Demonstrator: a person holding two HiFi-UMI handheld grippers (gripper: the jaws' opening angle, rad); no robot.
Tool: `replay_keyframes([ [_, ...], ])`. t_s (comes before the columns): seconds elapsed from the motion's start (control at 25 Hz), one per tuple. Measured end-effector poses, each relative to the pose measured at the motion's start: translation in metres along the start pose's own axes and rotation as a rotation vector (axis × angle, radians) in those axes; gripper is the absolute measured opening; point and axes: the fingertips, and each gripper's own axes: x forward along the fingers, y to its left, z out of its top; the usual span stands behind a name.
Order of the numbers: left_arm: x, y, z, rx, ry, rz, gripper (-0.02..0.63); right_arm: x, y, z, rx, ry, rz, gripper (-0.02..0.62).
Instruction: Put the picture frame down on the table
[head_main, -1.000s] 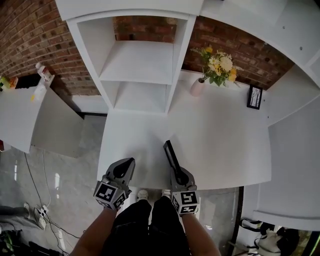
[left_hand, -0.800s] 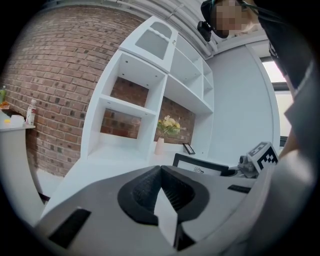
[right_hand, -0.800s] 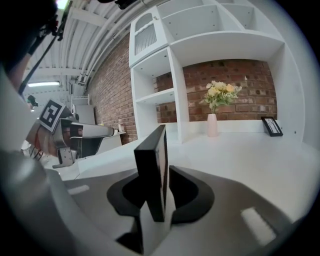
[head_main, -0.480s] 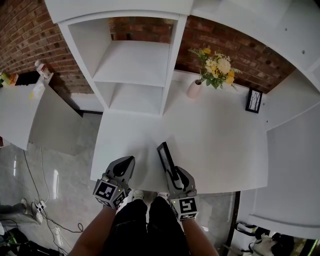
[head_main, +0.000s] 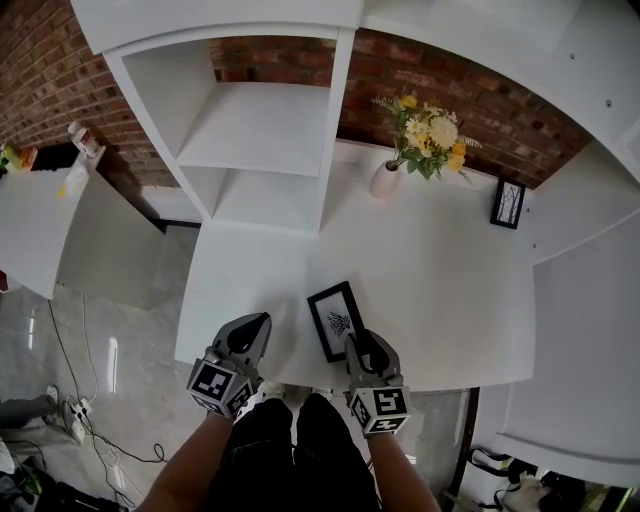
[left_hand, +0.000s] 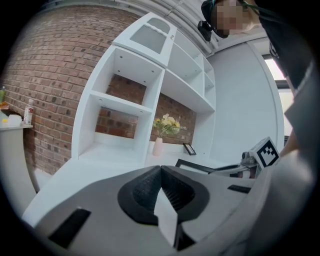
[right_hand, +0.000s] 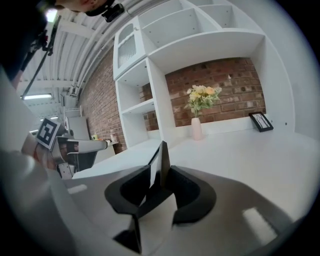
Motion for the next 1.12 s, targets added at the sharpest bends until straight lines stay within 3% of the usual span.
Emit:
replay_keyframes([
  [0.72,-0.01,0.023,-0.005,-0.007,-0.021,0.088,0.003,0.032,0.015,-0.025,0.025,0.116,0.037,0.147],
  [1.12,-0.024,0.035,-0.01,-0.007,-0.016,0.127,0.003,0.043,0.026,-0.035,-0.03,0.188,0.041,0.156],
])
